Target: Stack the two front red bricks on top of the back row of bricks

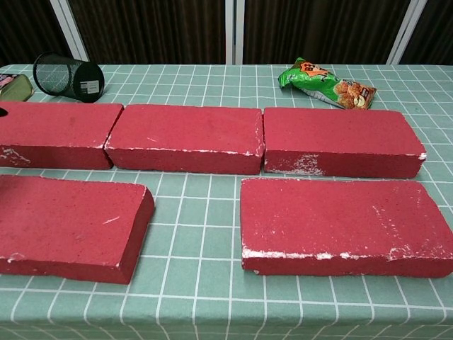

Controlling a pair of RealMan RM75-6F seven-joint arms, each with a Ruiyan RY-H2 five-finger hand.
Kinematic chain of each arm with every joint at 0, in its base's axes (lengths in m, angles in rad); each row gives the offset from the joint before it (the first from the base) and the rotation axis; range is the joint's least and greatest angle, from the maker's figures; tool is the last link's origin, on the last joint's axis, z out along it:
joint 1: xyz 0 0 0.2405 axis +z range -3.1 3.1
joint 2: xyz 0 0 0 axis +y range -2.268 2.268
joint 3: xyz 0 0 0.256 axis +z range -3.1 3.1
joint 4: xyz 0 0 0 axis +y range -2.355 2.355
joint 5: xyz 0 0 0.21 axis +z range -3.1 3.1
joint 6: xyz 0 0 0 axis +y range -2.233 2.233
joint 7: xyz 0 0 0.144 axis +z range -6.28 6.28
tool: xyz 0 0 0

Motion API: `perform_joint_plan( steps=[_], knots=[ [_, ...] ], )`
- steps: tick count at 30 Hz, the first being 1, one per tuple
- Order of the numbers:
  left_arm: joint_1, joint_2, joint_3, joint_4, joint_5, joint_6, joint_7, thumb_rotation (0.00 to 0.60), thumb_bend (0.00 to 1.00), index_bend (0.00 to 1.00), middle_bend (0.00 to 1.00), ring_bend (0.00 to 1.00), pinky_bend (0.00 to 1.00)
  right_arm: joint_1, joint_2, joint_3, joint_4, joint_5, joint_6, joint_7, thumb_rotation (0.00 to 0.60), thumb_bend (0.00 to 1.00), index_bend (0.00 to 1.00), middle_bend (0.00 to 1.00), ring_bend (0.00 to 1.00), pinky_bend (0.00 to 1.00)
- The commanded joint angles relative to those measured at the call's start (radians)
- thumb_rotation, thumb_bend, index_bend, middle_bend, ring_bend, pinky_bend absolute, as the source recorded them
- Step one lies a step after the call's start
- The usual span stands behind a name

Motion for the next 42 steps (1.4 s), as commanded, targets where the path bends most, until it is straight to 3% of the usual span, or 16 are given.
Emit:
perform_joint_plan(
  steps=[1, 10, 25, 42],
  knots=[
    [-0.029, -0.029, -0.003, -0.034, -0.060, -0.057, 0.069, 0.600, 0.00, 0.05, 0.01, 0.00, 0.01, -0.002, 0.002, 0.000, 0.000, 0.001, 0.002, 0.005, 0.600, 0.07, 0.00, 0.00, 0.00, 0.00],
    [-0.072, -0.049, 0.018, -0.102, -0.153, -0.154, 0.146, 0.600, 0.00, 0.05, 0.01, 0.00, 0.01, 0.002, -0.002, 0.002, 0.022, 0.012, -0.012, 0.033, 0.600, 0.07, 0.00, 0.00, 0.00, 0.00],
    [-0.128, -0.135, -0.005, -0.047, -0.209, -0.176, 0.236, 0.600, 0.00, 0.04, 0.01, 0.00, 0.01, 0.006, -0.020, 0.000, 0.049, 0.014, -0.017, 0.035, 0.600, 0.08, 0.00, 0.00, 0.00, 0.00],
    [-0.188, -0.159, -0.016, -0.040, -0.310, -0.224, 0.224, 0.600, 0.00, 0.04, 0.06, 0.00, 0.01, 0.012, -0.050, 0.006, 0.106, 0.033, -0.028, 0.059, 0.600, 0.11, 0.00, 0.00, 0.00, 0.00]
  ],
)
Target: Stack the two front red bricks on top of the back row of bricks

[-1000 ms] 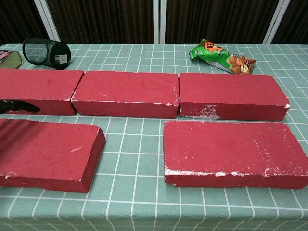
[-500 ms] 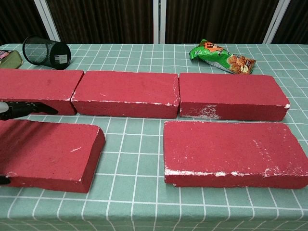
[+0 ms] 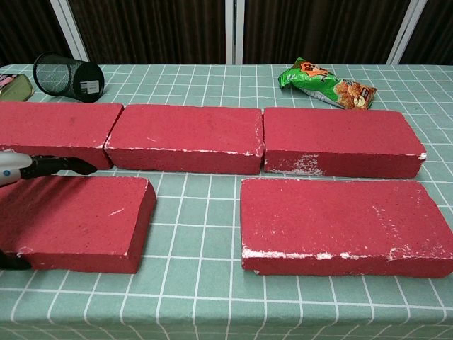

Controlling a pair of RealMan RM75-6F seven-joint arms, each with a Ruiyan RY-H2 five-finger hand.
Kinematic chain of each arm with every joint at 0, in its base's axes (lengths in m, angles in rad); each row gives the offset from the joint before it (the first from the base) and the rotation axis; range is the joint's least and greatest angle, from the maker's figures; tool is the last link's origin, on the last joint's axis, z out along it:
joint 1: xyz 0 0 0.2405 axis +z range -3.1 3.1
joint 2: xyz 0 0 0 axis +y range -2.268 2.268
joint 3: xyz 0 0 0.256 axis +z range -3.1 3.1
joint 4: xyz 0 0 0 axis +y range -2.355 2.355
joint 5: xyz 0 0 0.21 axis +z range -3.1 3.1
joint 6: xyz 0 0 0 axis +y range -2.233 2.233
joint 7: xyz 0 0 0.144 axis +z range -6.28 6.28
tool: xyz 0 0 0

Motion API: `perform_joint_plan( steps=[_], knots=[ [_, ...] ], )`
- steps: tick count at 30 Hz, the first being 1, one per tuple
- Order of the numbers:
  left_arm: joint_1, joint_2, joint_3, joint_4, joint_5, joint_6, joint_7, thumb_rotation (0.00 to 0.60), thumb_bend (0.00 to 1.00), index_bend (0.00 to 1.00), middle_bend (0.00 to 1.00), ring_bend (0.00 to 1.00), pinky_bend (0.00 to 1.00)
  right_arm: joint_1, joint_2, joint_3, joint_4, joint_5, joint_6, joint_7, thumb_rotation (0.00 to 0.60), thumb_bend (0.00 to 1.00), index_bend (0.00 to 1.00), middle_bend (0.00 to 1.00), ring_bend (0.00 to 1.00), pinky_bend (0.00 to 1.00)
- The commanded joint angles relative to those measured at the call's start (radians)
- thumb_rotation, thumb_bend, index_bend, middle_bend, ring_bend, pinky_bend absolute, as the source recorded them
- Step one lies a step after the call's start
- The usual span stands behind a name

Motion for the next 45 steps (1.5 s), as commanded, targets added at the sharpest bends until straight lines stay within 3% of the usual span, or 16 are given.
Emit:
perform_joint_plan(
  steps=[1, 16, 33, 40, 45],
  knots=[
    [-0.009, -0.006, -0.001, 0.000, -0.015, -0.003, 0.004, 0.600, 0.00, 0.04, 0.06, 0.00, 0.01, 0.000, -0.003, 0.000, 0.005, 0.001, -0.001, 0.004, 0.600, 0.11, 0.00, 0.00, 0.00, 0.00],
    [-0.036, -0.021, 0.009, 0.000, -0.049, 0.001, 0.015, 0.600, 0.00, 0.05, 0.11, 0.00, 0.01, 0.001, -0.008, 0.000, 0.009, 0.002, -0.002, 0.002, 0.600, 0.12, 0.00, 0.00, 0.00, 0.00],
    [-0.042, -0.019, 0.025, -0.014, -0.041, 0.032, 0.017, 0.600, 0.03, 0.19, 0.17, 0.00, 0.01, -0.001, -0.007, 0.001, 0.012, 0.006, -0.002, 0.009, 0.600, 0.13, 0.00, 0.00, 0.00, 0.00],
    [-0.039, 0.020, 0.026, -0.068, 0.005, 0.064, 0.003, 0.600, 0.03, 0.19, 0.18, 0.00, 0.01, -0.003, -0.005, 0.002, 0.010, 0.006, 0.003, 0.010, 0.600, 0.13, 0.00, 0.00, 0.00, 0.00],
    [-0.047, 0.084, -0.001, -0.119, 0.032, 0.088, -0.022, 0.600, 0.03, 0.19, 0.18, 0.00, 0.01, -0.004, -0.001, 0.004, 0.007, 0.004, 0.007, 0.011, 0.600, 0.13, 0.00, 0.00, 0.00, 0.00]
  ],
)
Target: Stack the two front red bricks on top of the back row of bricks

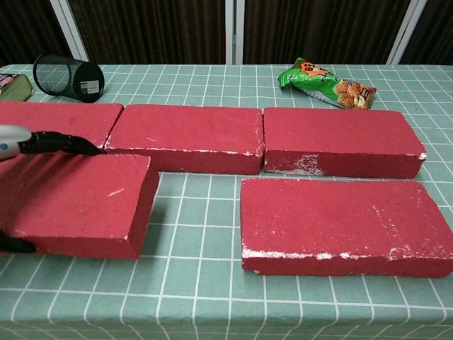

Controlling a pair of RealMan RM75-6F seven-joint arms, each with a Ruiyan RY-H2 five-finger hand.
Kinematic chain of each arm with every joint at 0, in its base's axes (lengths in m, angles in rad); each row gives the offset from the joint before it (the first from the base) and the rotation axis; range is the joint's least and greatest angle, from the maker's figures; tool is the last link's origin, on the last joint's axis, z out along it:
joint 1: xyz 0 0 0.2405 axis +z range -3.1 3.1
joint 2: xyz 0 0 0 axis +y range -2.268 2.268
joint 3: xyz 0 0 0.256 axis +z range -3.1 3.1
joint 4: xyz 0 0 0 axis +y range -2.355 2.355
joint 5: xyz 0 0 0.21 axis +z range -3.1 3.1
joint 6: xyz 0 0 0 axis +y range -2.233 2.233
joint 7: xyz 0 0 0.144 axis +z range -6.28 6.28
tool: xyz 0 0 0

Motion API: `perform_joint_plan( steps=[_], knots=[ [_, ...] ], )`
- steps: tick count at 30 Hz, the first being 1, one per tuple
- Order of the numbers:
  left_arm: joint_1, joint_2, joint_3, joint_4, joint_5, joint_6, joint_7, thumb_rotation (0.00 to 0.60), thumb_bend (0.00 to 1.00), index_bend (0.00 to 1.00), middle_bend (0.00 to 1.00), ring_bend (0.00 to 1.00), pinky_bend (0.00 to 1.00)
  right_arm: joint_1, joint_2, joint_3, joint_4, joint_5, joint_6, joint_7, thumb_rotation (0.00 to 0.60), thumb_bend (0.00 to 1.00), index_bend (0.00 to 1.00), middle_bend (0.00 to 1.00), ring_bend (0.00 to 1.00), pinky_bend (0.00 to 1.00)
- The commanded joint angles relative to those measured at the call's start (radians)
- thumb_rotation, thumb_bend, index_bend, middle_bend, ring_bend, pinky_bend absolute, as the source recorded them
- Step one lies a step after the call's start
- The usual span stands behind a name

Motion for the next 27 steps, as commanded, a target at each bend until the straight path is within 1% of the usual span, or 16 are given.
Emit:
perform_joint_plan(
  steps=[1, 4, 7, 8, 11, 14, 18, 22, 27],
  knots=[
    [-0.013, 0.042, -0.029, -0.025, 0.008, 0.013, -0.017, 0.600, 0.03, 0.19, 0.18, 0.00, 0.01, 0.000, 0.002, 0.001, -0.002, -0.002, 0.002, 0.000, 0.600, 0.13, 0.00, 0.00, 0.00, 0.00],
    [-0.051, 0.078, -0.072, -0.025, -0.023, -0.018, -0.036, 0.600, 0.03, 0.19, 0.18, 0.00, 0.01, 0.000, 0.005, 0.003, -0.009, -0.008, 0.009, 0.006, 0.600, 0.13, 0.00, 0.00, 0.00, 0.00],
    [-0.114, 0.102, -0.130, 0.006, -0.073, -0.085, -0.070, 0.600, 0.03, 0.19, 0.18, 0.00, 0.01, -0.002, 0.015, 0.002, -0.023, -0.019, 0.013, 0.027, 0.600, 0.13, 0.00, 0.00, 0.00, 0.00],
    [-0.140, 0.104, -0.154, 0.026, -0.097, -0.112, -0.085, 0.600, 0.03, 0.19, 0.18, 0.00, 0.01, -0.003, 0.020, 0.002, -0.029, -0.023, 0.016, 0.035, 0.600, 0.13, 0.00, 0.00, 0.00, 0.00],
    [-0.206, 0.098, -0.202, 0.082, -0.166, -0.189, -0.123, 0.600, 0.03, 0.19, 0.18, 0.00, 0.01, -0.008, 0.031, 0.003, -0.045, -0.033, 0.032, 0.043, 0.600, 0.13, 0.00, 0.00, 0.00, 0.00],
    [-0.262, 0.080, -0.230, 0.138, -0.226, -0.256, -0.151, 0.600, 0.03, 0.19, 0.18, 0.00, 0.01, -0.011, 0.041, 0.003, -0.056, -0.041, 0.041, 0.045, 0.600, 0.13, 0.00, 0.00, 0.00, 0.00],
    [-0.316, 0.048, -0.244, 0.197, -0.276, -0.314, -0.173, 0.600, 0.03, 0.18, 0.18, 0.00, 0.01, -0.010, 0.046, 0.004, -0.062, -0.038, 0.038, 0.043, 0.600, 0.13, 0.00, 0.00, 0.00, 0.00],
    [-0.351, 0.017, -0.248, 0.245, -0.308, -0.338, -0.186, 0.600, 0.03, 0.18, 0.18, 0.00, 0.01, -0.007, 0.045, 0.004, -0.064, -0.036, 0.031, 0.039, 0.600, 0.13, 0.00, 0.00, 0.00, 0.00],
    [-0.393, -0.012, -0.253, 0.304, -0.382, -0.353, -0.194, 0.600, 0.03, 0.18, 0.18, 0.00, 0.01, -0.004, 0.044, 0.003, -0.066, -0.036, 0.027, 0.035, 0.600, 0.13, 0.00, 0.00, 0.00, 0.00]
  ],
)
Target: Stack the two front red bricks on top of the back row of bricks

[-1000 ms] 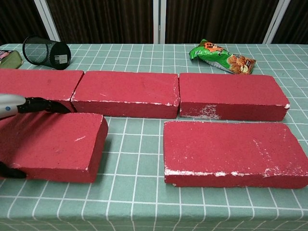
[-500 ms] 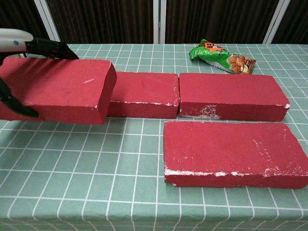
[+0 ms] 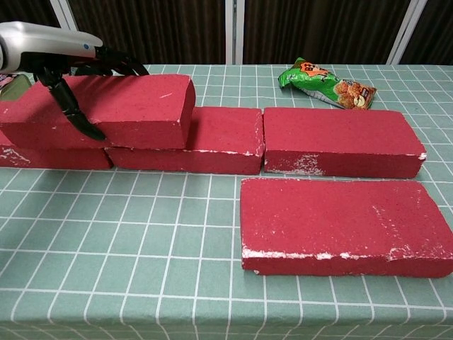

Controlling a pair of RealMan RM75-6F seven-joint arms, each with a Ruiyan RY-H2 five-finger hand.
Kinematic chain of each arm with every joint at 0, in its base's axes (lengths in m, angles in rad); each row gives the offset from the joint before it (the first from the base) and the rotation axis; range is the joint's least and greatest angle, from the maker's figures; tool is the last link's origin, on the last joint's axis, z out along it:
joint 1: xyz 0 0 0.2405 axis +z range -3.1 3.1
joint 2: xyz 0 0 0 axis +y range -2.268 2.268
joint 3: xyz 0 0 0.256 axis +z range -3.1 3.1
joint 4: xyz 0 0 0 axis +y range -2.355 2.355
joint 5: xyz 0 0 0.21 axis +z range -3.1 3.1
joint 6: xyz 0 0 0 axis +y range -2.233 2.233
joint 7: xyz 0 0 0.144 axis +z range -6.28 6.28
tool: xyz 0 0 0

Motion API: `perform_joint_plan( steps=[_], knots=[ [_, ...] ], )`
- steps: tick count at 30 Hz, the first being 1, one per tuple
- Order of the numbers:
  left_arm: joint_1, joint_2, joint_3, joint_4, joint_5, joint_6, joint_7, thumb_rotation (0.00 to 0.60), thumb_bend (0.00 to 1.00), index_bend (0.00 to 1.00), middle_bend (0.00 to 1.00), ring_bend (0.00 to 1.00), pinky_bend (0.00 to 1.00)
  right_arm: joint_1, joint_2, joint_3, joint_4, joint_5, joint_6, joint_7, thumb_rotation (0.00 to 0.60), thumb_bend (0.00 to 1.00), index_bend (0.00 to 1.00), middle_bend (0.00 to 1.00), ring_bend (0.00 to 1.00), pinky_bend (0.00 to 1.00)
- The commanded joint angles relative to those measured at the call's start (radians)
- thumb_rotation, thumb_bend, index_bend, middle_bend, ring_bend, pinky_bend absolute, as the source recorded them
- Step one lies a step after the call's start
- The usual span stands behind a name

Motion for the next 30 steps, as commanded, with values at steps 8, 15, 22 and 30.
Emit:
perform_joint_plan(
  steps=[8, 15, 22, 30],
  knots=[
    [-0.065, -0.046, 0.018, 0.077, -0.090, -0.020, 0.003, 0.600, 0.03, 0.18, 0.18, 0.00, 0.01, 0.000, -0.002, -0.001, 0.007, 0.009, -0.007, 0.007, 0.600, 0.13, 0.00, 0.00, 0.00, 0.00],
    [-0.084, -0.062, 0.034, 0.098, -0.076, -0.012, 0.013, 0.600, 0.03, 0.18, 0.18, 0.00, 0.01, 0.002, -0.005, -0.002, 0.014, 0.011, -0.014, 0.012, 0.600, 0.13, 0.00, 0.00, 0.00, 0.00],
    [-0.104, -0.069, 0.040, 0.115, -0.075, -0.021, 0.007, 0.600, 0.03, 0.18, 0.18, 0.00, 0.01, 0.006, -0.003, -0.005, 0.012, 0.007, -0.021, 0.011, 0.600, 0.14, 0.00, 0.00, 0.00, 0.00],
    [-0.111, -0.069, 0.044, 0.129, -0.067, -0.033, -0.024, 0.600, 0.03, 0.18, 0.18, 0.00, 0.01, 0.009, 0.000, -0.007, 0.014, 0.004, -0.028, 0.012, 0.600, 0.17, 0.00, 0.00, 0.00, 0.00]
  ],
)
